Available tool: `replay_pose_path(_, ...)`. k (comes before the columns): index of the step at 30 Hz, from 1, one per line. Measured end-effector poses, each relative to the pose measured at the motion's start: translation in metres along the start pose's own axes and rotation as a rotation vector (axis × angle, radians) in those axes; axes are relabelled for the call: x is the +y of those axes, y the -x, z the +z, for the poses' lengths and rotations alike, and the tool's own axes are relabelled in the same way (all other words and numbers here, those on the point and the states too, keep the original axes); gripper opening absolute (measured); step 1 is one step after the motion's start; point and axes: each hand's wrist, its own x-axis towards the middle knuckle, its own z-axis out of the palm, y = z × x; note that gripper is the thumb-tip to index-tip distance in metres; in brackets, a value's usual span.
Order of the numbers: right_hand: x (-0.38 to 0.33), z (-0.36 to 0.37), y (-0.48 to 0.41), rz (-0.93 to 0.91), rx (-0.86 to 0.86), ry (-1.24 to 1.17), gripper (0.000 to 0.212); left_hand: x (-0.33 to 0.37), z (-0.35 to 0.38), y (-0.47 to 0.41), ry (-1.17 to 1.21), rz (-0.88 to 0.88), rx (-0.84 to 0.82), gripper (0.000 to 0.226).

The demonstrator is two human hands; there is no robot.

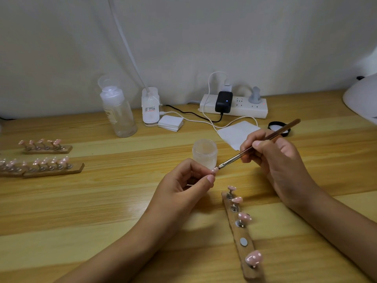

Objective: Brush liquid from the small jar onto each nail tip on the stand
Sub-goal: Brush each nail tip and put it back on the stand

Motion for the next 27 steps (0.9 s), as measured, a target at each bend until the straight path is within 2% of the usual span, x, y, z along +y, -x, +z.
replay_pose_path(6, -0.0018, -0.0019, -0.0018, 0.024, 0.049, -0.115, 0.023, 0.0019, 0.0008, -0.0003, -0.015, 0.015, -0.023, 0.003)
replay_pose_path(10, -0.0019, -0.0009, -0.0022, 0.051, -0.010, -0.167, 0.021, 0.0038, 0.0020, 0.0003, -0.021, 0.040, -0.027, 0.002)
replay_pose_path(14, -0.0019, 0.0001, -0.0020, 0.061, -0.067, -0.157, 0.024, 0.0041, 0.0020, 0.0008, -0.032, 0.033, -0.030, 0.016)
replay_pose_path(18, 0.0003, -0.0015, -0.0013, 0.086, -0.093, -0.137, 0.025, 0.0055, 0.0022, 0.0005, -0.035, 0.026, -0.042, 0.020)
replay_pose_path(27, 0.0025, -0.0008, -0.0029, 0.064, -0.084, -0.087, 0.023, 0.0063, 0.0008, 0.0023, -0.051, 0.013, -0.070, 0.009)
